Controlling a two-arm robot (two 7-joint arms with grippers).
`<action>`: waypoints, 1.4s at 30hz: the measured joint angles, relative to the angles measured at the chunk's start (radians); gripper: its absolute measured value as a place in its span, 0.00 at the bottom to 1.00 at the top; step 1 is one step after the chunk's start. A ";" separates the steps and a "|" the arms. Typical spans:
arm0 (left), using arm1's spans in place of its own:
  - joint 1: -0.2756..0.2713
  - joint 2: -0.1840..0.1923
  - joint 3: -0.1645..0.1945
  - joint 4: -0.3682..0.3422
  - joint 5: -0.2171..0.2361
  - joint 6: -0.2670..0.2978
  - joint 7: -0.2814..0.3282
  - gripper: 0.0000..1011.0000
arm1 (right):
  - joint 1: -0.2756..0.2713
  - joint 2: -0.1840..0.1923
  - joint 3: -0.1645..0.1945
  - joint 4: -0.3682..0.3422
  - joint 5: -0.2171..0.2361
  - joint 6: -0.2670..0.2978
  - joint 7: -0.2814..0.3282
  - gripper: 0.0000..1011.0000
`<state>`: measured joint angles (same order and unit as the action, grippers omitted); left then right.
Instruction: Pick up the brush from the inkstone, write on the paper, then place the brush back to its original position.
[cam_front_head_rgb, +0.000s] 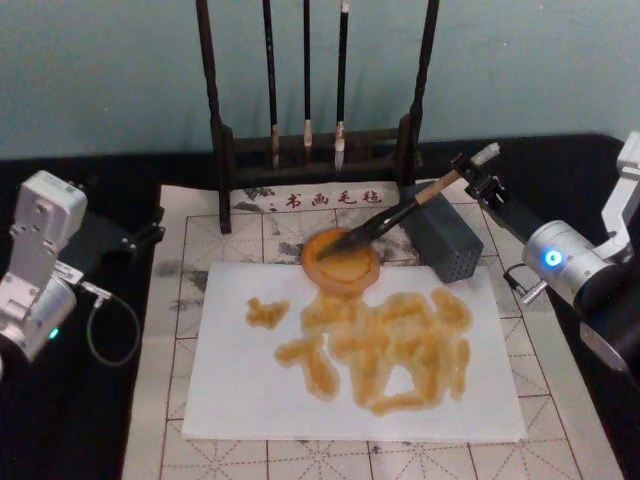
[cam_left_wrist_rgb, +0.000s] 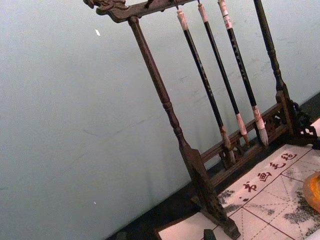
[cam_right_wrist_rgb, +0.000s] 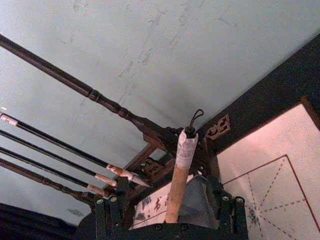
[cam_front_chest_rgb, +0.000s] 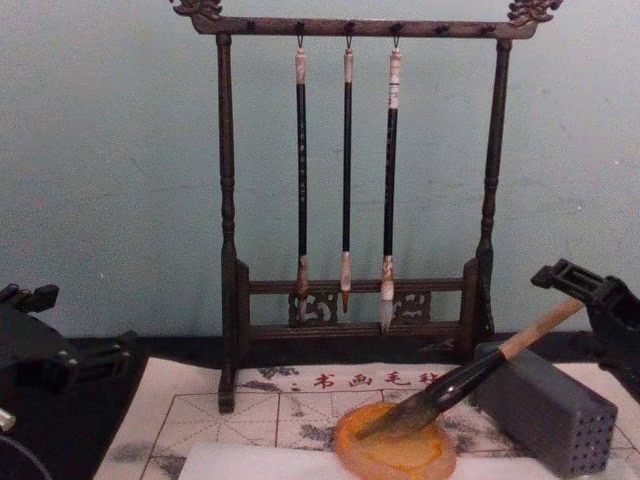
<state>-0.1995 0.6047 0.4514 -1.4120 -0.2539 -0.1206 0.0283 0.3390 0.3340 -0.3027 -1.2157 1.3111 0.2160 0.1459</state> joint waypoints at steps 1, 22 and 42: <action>0.000 0.000 0.000 0.000 0.000 0.000 0.000 0.99 | 0.008 -0.001 -0.005 0.009 0.001 -0.002 0.002 0.99; 0.000 0.000 0.000 0.000 0.000 0.000 0.000 0.99 | 0.087 -0.005 -0.064 0.099 0.034 -0.019 0.023 0.99; 0.000 0.000 0.000 0.000 0.000 0.000 0.000 0.99 | 0.104 0.000 -0.087 0.122 0.046 -0.031 0.016 0.99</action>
<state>-0.1995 0.6047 0.4514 -1.4120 -0.2539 -0.1205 0.0283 0.4434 0.3342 -0.3895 -1.0941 1.3574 0.1852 0.1620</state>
